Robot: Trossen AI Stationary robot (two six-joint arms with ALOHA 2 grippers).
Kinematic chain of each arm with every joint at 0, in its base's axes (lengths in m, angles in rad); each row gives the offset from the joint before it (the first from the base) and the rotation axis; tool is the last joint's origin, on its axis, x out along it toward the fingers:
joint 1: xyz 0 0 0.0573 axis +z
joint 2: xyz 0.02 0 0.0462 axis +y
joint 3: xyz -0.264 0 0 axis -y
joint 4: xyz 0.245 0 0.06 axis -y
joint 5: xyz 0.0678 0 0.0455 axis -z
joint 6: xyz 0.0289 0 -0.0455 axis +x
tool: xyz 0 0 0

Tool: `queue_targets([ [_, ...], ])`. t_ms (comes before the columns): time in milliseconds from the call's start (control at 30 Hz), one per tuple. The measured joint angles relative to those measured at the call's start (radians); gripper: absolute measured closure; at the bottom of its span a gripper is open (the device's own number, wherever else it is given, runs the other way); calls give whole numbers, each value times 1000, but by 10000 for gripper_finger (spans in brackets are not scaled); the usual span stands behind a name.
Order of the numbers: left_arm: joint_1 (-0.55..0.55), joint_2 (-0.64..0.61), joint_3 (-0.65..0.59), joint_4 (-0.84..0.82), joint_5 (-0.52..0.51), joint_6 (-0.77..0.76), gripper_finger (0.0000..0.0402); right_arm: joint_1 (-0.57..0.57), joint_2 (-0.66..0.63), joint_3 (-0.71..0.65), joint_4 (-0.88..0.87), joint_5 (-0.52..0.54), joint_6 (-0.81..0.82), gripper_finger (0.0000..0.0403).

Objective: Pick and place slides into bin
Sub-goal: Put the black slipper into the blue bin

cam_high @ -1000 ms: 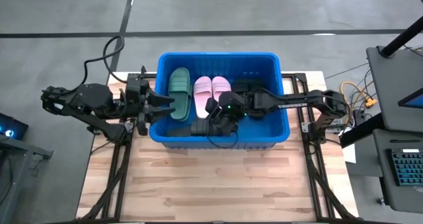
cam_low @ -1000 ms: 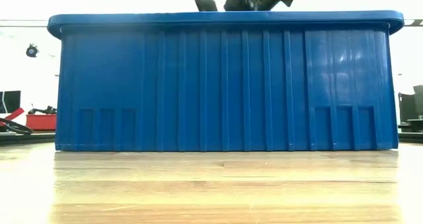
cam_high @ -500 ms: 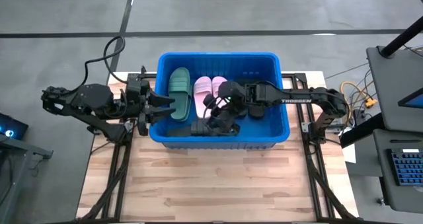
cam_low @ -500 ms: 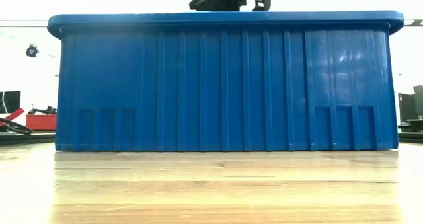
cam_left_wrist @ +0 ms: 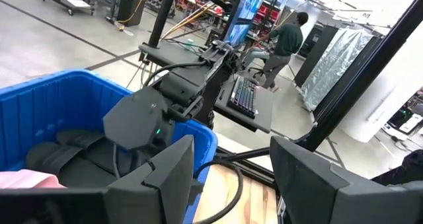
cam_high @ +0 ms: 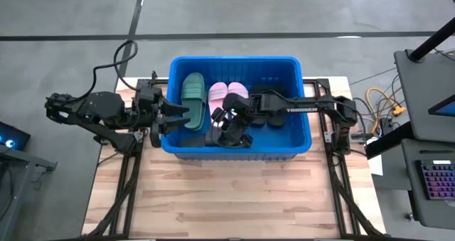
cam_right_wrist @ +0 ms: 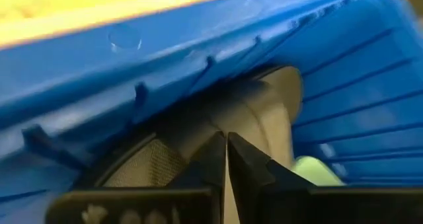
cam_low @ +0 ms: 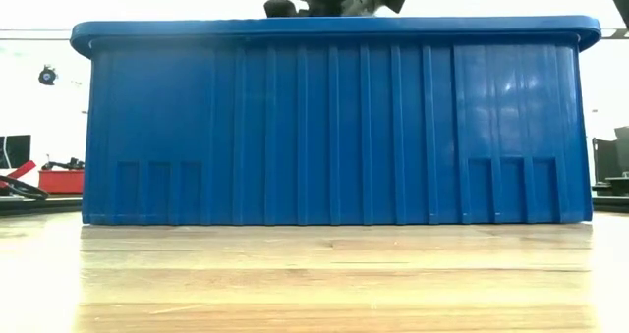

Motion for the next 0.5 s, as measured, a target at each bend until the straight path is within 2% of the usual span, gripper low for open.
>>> queue_targets([
  [233,0,0,0,-3,-1,0,217,-29,74,82,-90,-78,-23,395],
  [500,0,-3,0,-6,-3,-1,217,-53,144,230,-297,-101,-121,395],
])
